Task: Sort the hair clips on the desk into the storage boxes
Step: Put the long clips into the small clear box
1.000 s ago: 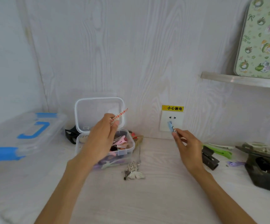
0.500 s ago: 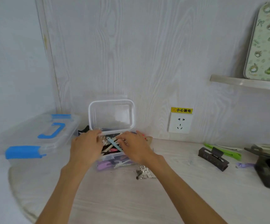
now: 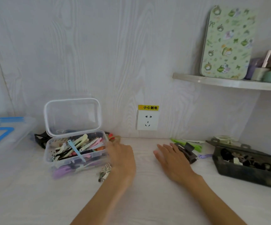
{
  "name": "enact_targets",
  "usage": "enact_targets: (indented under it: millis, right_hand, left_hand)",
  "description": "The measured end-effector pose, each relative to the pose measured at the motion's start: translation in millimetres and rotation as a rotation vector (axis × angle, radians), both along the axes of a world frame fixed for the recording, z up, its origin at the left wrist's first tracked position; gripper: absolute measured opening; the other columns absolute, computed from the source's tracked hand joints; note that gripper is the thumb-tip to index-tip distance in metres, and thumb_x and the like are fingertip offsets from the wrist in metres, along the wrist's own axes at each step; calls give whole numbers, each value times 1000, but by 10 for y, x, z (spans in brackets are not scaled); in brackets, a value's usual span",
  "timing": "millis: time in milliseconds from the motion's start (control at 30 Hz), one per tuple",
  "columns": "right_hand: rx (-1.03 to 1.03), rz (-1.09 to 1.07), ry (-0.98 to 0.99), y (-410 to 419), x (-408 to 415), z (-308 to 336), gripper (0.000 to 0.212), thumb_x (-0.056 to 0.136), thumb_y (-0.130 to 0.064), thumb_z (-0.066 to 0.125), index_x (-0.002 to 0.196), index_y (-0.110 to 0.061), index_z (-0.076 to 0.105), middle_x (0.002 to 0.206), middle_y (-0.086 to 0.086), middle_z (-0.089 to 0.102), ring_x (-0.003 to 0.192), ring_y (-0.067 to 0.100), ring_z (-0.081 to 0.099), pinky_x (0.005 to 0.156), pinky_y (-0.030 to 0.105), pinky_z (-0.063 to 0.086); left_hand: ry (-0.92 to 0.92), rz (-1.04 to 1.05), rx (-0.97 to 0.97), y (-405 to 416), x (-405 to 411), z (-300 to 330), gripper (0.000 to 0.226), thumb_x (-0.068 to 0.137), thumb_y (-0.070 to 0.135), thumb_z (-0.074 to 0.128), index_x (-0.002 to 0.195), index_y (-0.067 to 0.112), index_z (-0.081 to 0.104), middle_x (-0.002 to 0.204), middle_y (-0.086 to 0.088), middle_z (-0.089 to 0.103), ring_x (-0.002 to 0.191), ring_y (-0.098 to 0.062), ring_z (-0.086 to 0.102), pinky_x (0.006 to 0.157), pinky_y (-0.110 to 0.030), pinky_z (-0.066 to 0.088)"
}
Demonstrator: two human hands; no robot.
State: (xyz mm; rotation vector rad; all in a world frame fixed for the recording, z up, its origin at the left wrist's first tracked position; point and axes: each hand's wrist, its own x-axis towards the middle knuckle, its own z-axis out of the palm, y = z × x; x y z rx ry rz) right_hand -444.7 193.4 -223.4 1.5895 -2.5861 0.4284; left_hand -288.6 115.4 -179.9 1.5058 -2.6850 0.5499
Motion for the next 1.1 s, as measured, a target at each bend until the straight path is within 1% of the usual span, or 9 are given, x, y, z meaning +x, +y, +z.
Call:
enact_targets:
  millis: [133, 267, 400, 467, 600, 700, 833, 967, 1100]
  right_hand:
    - [-106, 103, 118, 25, -18, -13, 36, 98, -35, 33, 127, -26, 51, 126, -7, 54, 122, 17, 43, 102, 30, 31]
    - [-143, 228, -72, -2, 54, -28, 36, 96, -29, 34, 128, -32, 51, 128, -11, 52, 118, 15, 42, 98, 30, 34]
    - [-246, 137, -111, -5, 43, -26, 33, 85, -52, 51, 111, -35, 61, 114, -16, 59, 109, 8, 49, 91, 25, 40]
    - [-291, 73, -123, -14, 21, -25, 29, 82, -49, 58, 104, -31, 66, 105, -13, 60, 103, 8, 52, 85, 24, 44]
    - [-304, 20, -127, -35, -15, -33, 18, 88, -35, 58, 97, -27, 71, 99, -9, 62, 97, 10, 53, 79, 25, 45]
    - [-283, 40, -65, -42, -34, -39, 17, 91, -34, 55, 99, -27, 69, 99, -9, 63, 96, 12, 54, 84, 26, 43]
    - [-397, 70, 20, -120, 121, 41, 15, 92, -29, 53, 98, -26, 67, 97, -11, 66, 94, 13, 55, 85, 26, 38]
    - [-658, 252, -42, -452, 730, 272, 9, 89, -24, 60, 93, -24, 68, 92, -13, 67, 89, 10, 56, 84, 25, 39]
    - [-716, 420, -96, -817, 1355, 458, 14, 90, -26, 57, 97, -26, 69, 95, -12, 69, 95, 6, 54, 95, 22, 33]
  left_hand:
    - [-71, 64, 25, -22, -126, -129, 28, 94, 12, 47, 120, 12, 56, 127, -7, 54, 120, -24, 47, 87, -29, 41]
    - [114, -114, 11, -72, -125, -223, 28, 90, 8, 47, 118, 12, 50, 121, -6, 54, 116, -24, 46, 94, -33, 39]
    - [326, -228, 26, -71, -104, -160, 26, 89, 5, 49, 112, 16, 53, 112, -2, 61, 105, -19, 54, 89, -28, 39]
    - [486, -268, -14, -97, -18, -47, 21, 92, 9, 51, 111, 18, 56, 105, 1, 64, 95, -16, 58, 86, -27, 41]
    - [865, -331, -290, -275, 355, 232, 19, 90, 14, 52, 107, 11, 61, 86, -7, 63, 71, -23, 55, 67, -36, 46]
    - [1029, -209, -493, -539, 807, 276, 20, 93, 15, 46, 103, 12, 63, 88, -10, 63, 78, -31, 52, 72, -41, 41]
    - [1055, -31, -352, -746, 1175, 119, 13, 84, 9, 58, 84, 10, 71, 76, -13, 66, 71, -34, 54, 72, -42, 42]
    - [1062, -10, -235, -734, 1197, 90, 21, 77, 13, 63, 56, 14, 66, 46, 7, 45, 44, -19, 39, 67, -35, 48]
    - [1150, 57, -160, -770, 1224, 1, 18, 82, 21, 59, 70, 16, 72, 61, -3, 66, 52, -19, 47, 59, -25, 40]
